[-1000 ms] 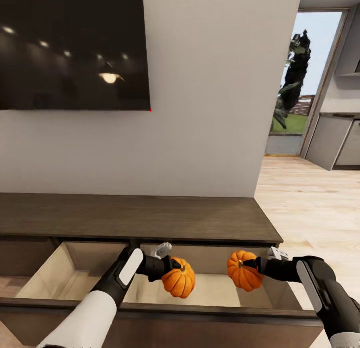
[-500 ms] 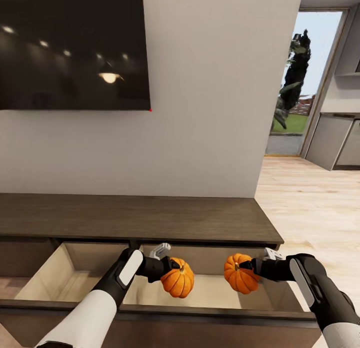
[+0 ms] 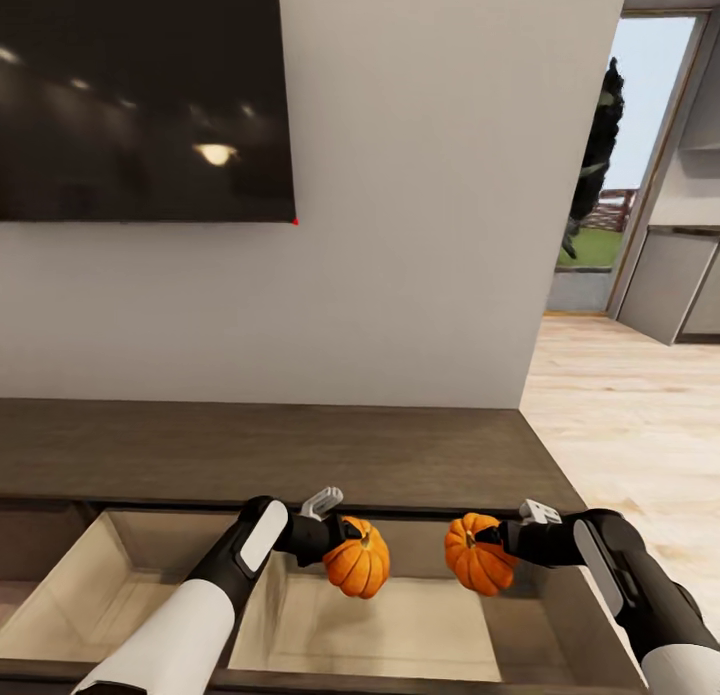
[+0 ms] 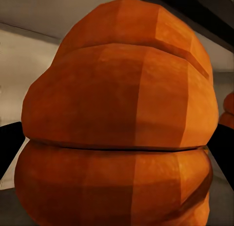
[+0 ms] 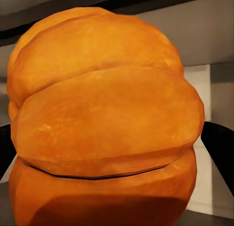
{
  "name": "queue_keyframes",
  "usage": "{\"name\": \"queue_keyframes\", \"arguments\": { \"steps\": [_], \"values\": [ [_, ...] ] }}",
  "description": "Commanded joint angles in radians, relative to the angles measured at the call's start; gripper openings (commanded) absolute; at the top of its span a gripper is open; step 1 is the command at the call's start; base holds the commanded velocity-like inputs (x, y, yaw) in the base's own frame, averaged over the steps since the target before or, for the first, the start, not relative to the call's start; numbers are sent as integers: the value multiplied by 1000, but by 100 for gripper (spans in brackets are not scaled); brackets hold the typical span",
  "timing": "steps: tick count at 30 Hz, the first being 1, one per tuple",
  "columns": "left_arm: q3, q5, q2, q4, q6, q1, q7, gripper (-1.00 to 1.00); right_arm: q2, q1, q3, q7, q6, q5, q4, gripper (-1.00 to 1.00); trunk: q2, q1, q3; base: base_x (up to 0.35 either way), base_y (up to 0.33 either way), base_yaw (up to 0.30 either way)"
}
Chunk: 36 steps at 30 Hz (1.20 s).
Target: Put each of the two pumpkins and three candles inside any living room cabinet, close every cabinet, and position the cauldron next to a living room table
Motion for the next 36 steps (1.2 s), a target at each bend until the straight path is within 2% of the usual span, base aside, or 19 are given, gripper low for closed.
{"name": "queue_keyframes", "arguments": {
  "steps": [1,11,15,18,20,21,26,29,33,34,36],
  "values": [
    [-2,5,0,0,3,0,3,-100,1,-1,-1,4,5,-1,0,-100,0,0,-1,29,0,0],
    [-3,5,-1,2,4,0,2,-100,5,0,8,4,-1,-2,4,-100,0,0,-1,7,0,-10],
    [-4,3,-2,23,-1,0,2,-100,5,-1,44,-6,-1,-3,7,-100,0,0,-1,1,0,-162],
    [-3,1,-1,46,-25,0,2,-100,15,-1,62,-40,-2,-3,14,-100,0,0,-1,0,0,-93],
    [-6,-7,2,56,-56,0,1,-100,37,-1,69,-69,-2,-2,21,-100,0,0,-1,0,0,-112],
    [-6,-8,3,56,-57,0,1,-100,38,-1,69,-71,-2,-2,22,-100,0,0,-1,0,0,-197],
    [-61,-37,3,57,-98,4,2,-100,42,-3,70,-77,-2,-1,26,-100,0,0,-1,0,0,-257],
    [-74,-42,4,56,-114,4,2,-100,46,-3,70,-77,-2,-1,27,-100,0,0,-1,0,0,-240],
    [-81,-44,5,56,-124,4,1,-100,72,-9,72,-78,-2,-1,27,-100,0,0,-1,0,0,-90],
    [-81,-44,5,56,-127,4,1,-100,91,-24,74,-90,-2,-1,30,-100,0,0,-1,0,0,-28],
    [-81,-43,5,56,-128,6,-1,-100,107,-39,75,-133,-1,-2,43,-100,0,0,-1,0,0,-18]
  ]
}}
